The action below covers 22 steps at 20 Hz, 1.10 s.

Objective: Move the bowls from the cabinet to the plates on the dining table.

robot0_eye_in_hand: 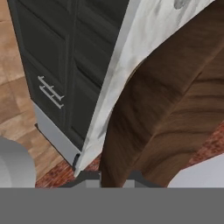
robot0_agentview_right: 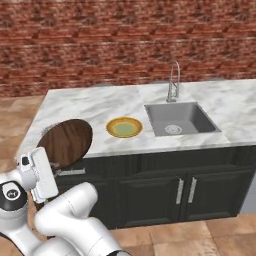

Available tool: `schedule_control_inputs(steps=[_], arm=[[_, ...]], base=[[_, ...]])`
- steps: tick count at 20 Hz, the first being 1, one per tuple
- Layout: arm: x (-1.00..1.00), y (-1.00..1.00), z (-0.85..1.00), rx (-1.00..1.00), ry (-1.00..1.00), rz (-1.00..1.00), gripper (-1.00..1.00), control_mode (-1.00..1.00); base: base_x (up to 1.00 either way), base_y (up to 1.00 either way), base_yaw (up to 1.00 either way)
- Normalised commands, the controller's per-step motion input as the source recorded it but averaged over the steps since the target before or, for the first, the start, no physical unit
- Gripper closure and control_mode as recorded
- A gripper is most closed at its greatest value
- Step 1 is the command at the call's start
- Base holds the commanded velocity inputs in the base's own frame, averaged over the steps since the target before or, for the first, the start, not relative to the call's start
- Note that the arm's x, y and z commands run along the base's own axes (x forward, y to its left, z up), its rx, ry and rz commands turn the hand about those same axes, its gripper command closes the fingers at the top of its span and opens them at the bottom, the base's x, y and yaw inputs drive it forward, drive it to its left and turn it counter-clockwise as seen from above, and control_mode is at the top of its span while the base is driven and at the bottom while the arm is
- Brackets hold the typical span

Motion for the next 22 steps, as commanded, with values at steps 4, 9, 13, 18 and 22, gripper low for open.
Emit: schedule_control_inputs(steps=[4,9,13,18,22], arm=[[0.0,0.0,0.0,0.0,0.0,0.0,1.0,1.0],[0.0,0.0,0.0,0.0,0.0,0.0,1.0,1.0],[0.0,0.0,0.0,0.0,0.0,0.0,1.0,1.0],[0.0,0.0,0.0,0.0,0.0,0.0,1.0,1.0],[0.0,0.0,0.0,0.0,0.0,0.0,1.0,1.0]], base=[[0.0,-0.44,-0.16],[0.0,-0.42,-0.21],[0.0,-0.39,-0.23],[0.0,-0.36,-0.2],[0.06,-0.38,-0.19]])
